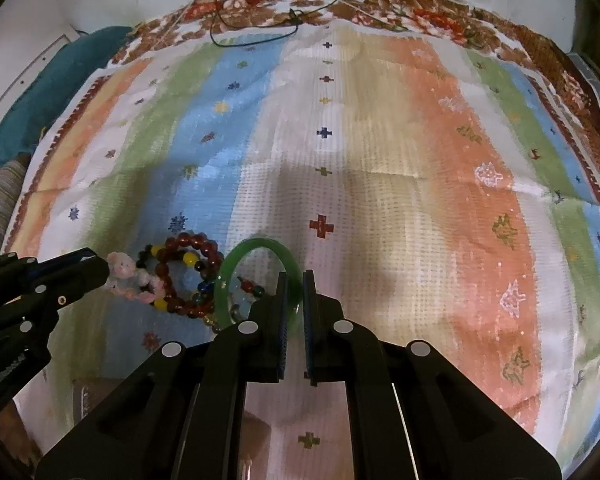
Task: Organize jewelry
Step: 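Lift both held bracelets and carry them over the silver tin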
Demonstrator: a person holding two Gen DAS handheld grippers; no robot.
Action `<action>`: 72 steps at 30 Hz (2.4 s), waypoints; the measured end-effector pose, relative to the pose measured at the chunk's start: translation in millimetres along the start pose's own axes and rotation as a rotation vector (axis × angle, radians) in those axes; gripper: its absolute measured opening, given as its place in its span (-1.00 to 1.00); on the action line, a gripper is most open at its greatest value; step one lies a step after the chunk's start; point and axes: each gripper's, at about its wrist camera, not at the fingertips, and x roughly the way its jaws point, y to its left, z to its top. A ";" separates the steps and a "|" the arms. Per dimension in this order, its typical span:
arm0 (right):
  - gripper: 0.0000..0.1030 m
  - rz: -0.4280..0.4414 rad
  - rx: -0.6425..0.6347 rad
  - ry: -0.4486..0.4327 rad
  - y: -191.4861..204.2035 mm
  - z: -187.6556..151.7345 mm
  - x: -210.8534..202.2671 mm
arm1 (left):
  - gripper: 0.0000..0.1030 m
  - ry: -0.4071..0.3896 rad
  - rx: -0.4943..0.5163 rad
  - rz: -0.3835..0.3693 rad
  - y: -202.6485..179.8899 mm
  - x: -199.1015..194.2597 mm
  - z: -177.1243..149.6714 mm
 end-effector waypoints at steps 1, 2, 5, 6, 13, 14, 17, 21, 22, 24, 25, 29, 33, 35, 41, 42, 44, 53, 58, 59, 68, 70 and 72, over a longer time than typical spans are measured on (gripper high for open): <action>-0.85 0.001 -0.001 -0.002 0.4 -1.0 -1.8 | -0.77 -0.003 -0.003 0.001 -0.6 -2.6 -0.7; -0.85 0.002 -0.002 -0.005 0.9 -2.0 -3.5 | -0.77 -0.006 -0.006 0.001 -1.4 -6.0 -1.3; -0.86 0.010 0.000 -0.013 1.5 -4.1 -10.0 | -0.76 -0.014 -0.015 0.003 -2.3 -13.8 -3.6; -0.86 0.011 -0.001 -0.017 2.0 -5.0 -13.0 | -0.76 -0.018 -0.019 0.005 -2.4 -17.8 -4.6; -0.99 0.012 -0.016 -0.032 6.6 -9.2 -23.5 | -0.77 -0.020 -0.016 0.014 -7.8 -27.1 -12.2; -0.99 0.017 -0.012 -0.027 6.2 -9.6 -23.1 | -0.77 -0.020 -0.011 0.016 -9.3 -27.4 -12.9; -0.99 0.016 -0.019 -0.002 5.2 -10.0 -19.2 | -0.76 -0.019 -0.001 0.016 -11.5 -27.7 -14.1; -0.98 -0.003 -0.020 0.088 0.4 -15.3 0.2 | -0.76 -0.015 0.003 0.019 -11.2 -25.0 -14.6; -0.98 -0.006 -0.015 0.098 -1.3 -16.5 3.6 | -0.76 -0.014 -0.001 0.019 -10.2 -24.3 -14.8; -0.98 -0.026 -0.015 0.124 -3.7 -19.6 11.6 | -0.76 -0.009 -0.004 0.018 -8.8 -22.8 -15.4; -0.98 -0.024 -0.017 0.133 -4.4 -20.7 14.6 | -0.76 -0.007 -0.004 0.019 -8.6 -22.4 -15.8; -0.98 -0.007 -0.007 0.151 -4.9 -23.7 20.7 | -0.76 -0.001 -0.003 0.021 -7.0 -20.3 -17.6; -0.87 -0.013 -0.010 0.164 -5.4 -25.0 25.5 | -0.76 0.000 -0.002 0.018 -6.4 -19.5 -18.2; -0.25 -0.004 -0.005 0.160 -6.8 -25.9 26.7 | -0.76 0.002 0.004 0.018 -6.8 -18.5 -19.8; -0.25 -0.007 -0.004 0.170 -5.7 -24.8 33.8 | -0.76 0.006 0.024 0.016 -10.3 -15.9 -20.6; -0.25 -0.008 -0.008 0.172 -5.3 -24.9 35.4 | -0.76 0.005 0.025 0.015 -10.5 -15.7 -20.6; -0.25 -0.008 -0.009 0.178 -5.2 -25.0 38.3 | -0.76 0.007 0.027 0.013 -11.0 -15.4 -20.5; -0.32 -0.017 0.005 0.180 -8.4 -23.6 47.4 | -0.76 0.006 0.027 0.004 -11.9 -14.9 -19.9; -0.74 -0.045 -0.013 0.170 -10.9 -24.3 49.7 | -0.76 0.010 0.022 0.006 -10.9 -14.2 -20.2; -0.79 -0.045 -0.013 0.168 -11.6 -24.5 49.3 | -0.76 0.010 0.021 0.007 -10.9 -14.2 -20.3; -0.84 -0.038 -0.018 0.136 -9.0 -25.4 29.9 | -0.76 -0.009 0.018 0.002 -12.4 -24.1 -19.1; -0.84 -0.036 -0.027 0.120 -6.7 -24.9 20.9 | -0.76 -0.019 0.023 0.001 -15.0 -29.8 -18.9; -0.84 -0.026 -0.029 0.107 -5.5 -23.8 14.0 | -0.76 -0.030 0.022 -0.004 -16.5 -35.9 -19.3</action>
